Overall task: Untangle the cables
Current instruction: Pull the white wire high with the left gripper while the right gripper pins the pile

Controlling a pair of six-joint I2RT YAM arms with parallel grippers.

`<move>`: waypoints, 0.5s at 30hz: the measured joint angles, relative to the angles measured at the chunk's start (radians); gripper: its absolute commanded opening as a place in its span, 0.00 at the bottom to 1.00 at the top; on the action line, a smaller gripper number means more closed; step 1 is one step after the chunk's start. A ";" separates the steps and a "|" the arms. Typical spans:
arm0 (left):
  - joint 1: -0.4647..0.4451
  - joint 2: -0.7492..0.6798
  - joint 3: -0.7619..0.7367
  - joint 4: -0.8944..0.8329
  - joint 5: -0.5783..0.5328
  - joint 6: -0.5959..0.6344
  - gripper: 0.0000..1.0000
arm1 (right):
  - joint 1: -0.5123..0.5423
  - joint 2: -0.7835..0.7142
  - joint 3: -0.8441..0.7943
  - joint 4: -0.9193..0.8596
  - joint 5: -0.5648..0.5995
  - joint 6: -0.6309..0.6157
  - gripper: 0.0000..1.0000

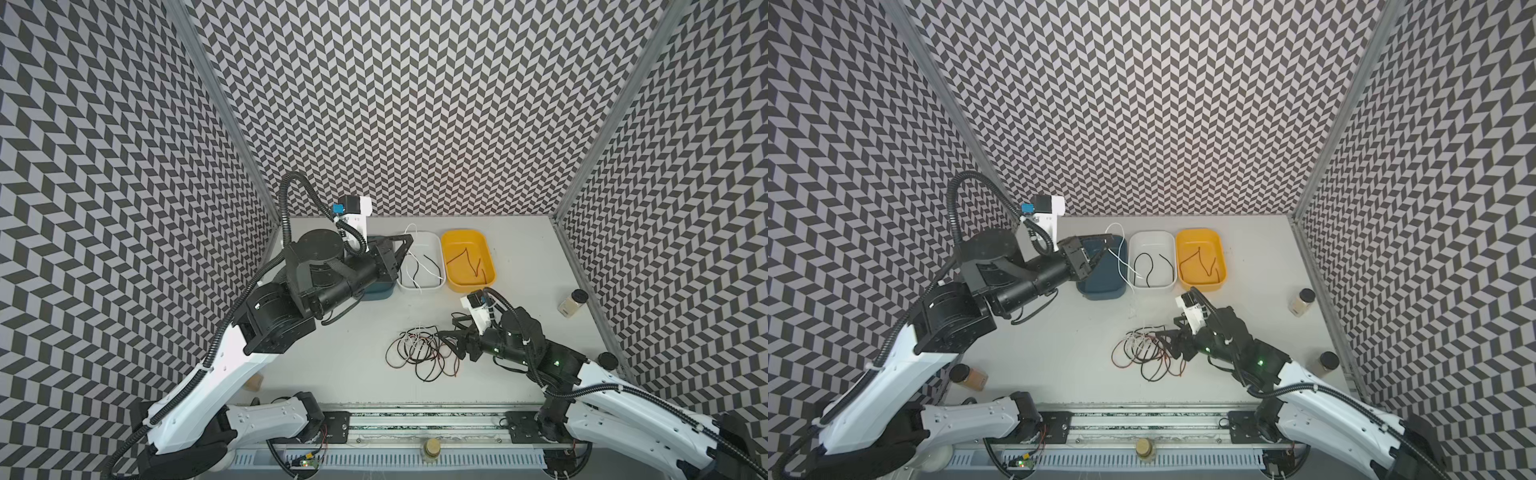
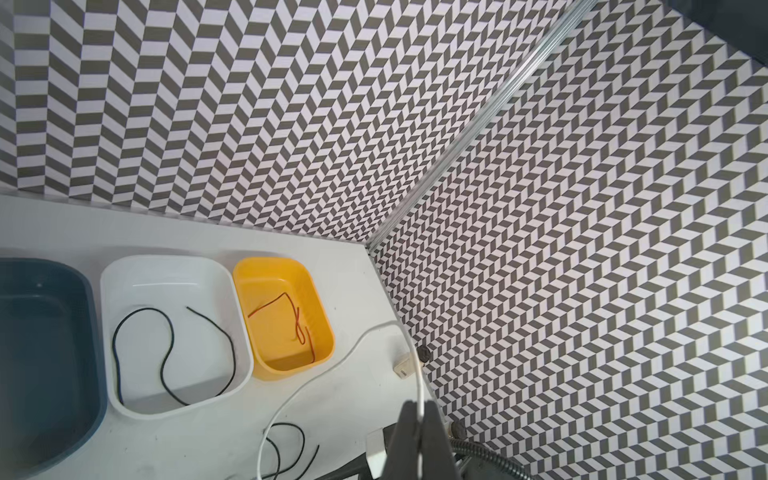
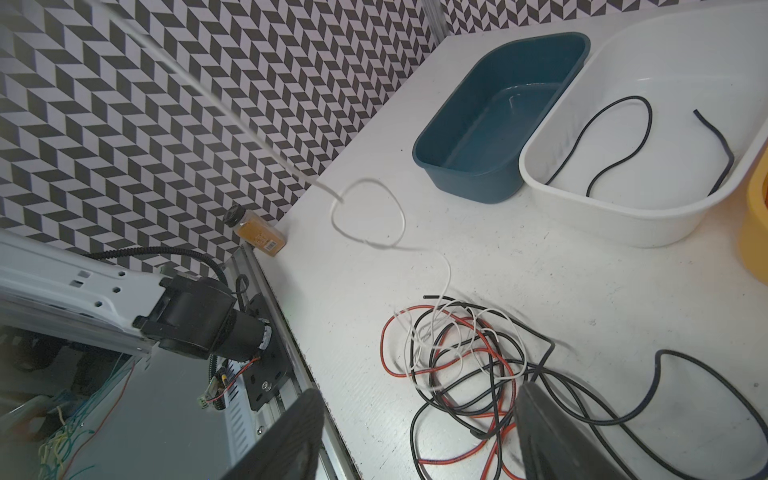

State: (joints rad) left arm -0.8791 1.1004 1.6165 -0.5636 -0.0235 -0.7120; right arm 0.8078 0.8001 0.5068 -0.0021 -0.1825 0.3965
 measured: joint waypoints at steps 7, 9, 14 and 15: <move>0.006 0.006 0.000 0.010 0.043 -0.035 0.00 | 0.034 0.037 0.000 0.039 0.002 -0.003 0.79; 0.006 0.008 0.000 0.015 0.051 -0.047 0.00 | 0.052 0.074 -0.001 0.058 0.008 -0.005 0.80; 0.006 0.008 0.000 0.028 0.064 -0.066 0.00 | 0.073 0.172 -0.006 0.113 0.039 -0.003 0.79; 0.006 0.008 0.000 0.031 0.067 -0.069 0.00 | 0.073 0.186 -0.010 0.127 0.048 -0.001 0.80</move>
State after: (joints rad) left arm -0.8734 1.1088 1.6165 -0.5331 0.0433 -0.7815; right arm 0.8810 0.9859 0.4969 0.1246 -0.1349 0.3954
